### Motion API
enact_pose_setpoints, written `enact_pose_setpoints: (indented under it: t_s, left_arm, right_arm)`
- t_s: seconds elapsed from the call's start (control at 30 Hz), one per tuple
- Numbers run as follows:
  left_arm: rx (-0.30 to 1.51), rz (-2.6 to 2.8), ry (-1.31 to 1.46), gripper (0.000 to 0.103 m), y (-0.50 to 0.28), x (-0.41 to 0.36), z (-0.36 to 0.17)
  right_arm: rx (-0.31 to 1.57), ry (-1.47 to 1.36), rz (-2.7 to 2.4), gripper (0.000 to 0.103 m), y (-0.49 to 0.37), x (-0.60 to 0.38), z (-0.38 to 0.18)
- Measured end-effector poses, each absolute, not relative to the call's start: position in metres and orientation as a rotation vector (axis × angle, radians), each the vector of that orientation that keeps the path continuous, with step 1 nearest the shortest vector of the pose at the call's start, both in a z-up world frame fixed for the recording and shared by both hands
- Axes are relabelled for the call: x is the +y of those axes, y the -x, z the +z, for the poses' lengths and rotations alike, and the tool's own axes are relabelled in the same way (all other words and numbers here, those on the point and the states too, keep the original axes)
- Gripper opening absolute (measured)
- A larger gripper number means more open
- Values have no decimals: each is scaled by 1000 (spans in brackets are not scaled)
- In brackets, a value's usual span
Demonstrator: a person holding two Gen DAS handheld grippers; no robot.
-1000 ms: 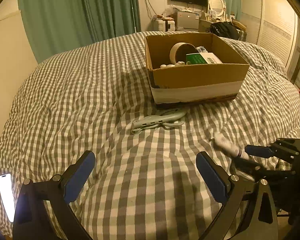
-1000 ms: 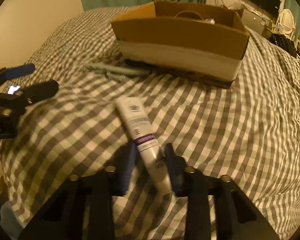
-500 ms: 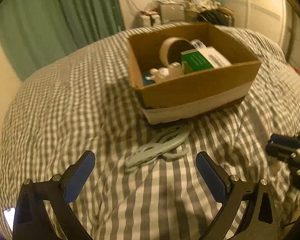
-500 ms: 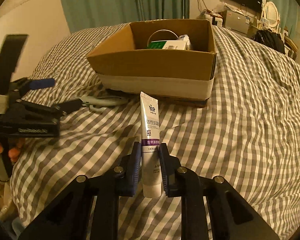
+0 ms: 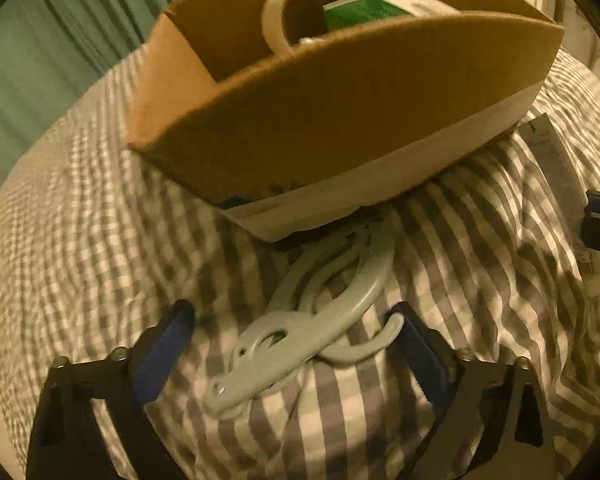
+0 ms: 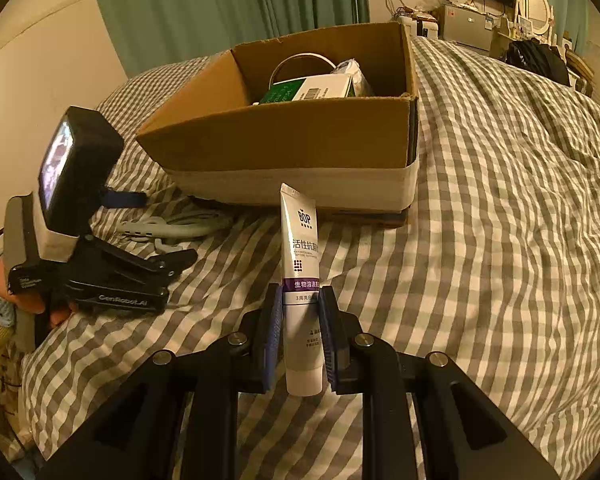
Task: Organize objects
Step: 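Grasp the grey plastic clip with the left gripper, then lower the toothpaste tube and grey clip into the cardboard box and open both grippers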
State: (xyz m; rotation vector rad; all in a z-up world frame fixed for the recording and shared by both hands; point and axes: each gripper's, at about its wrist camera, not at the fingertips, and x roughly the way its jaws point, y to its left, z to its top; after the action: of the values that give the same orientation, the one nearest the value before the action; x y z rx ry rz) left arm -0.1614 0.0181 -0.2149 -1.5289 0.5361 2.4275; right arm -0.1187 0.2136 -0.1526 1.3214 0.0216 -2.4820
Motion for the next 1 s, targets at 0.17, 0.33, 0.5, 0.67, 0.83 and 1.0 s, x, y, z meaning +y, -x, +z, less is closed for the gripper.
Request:
enact_pose_setpoints:
  t_s: [0.17, 0.33, 0.5, 0.67, 0.83, 1.0]
  left_arm:
    - [519, 2383, 1518, 75, 158, 19, -217]
    - [476, 2404, 1482, 44, 144, 15, -203]
    - [561, 2448, 1392, 28, 119, 20, -183]
    - [516, 2527, 1348, 21, 106, 11, -155]
    - [444, 2589, 1257, 13, 98, 16, -107]
    - [379, 2629, 1168, 13, 94, 17, -66]
  right_arm:
    - [9, -1330, -2477, 18, 121, 215, -154]
    - [12, -1309, -2487, 18, 118, 214, -148]
    - [24, -1265, -2501, 18, 111, 210, -133]
    - [33, -1209, -2524, 18, 101, 207, -116]
    - [34, -1147, -2558, 18, 94, 205, -92]
    - [41, -1078, -2591, 18, 90, 203, -68]
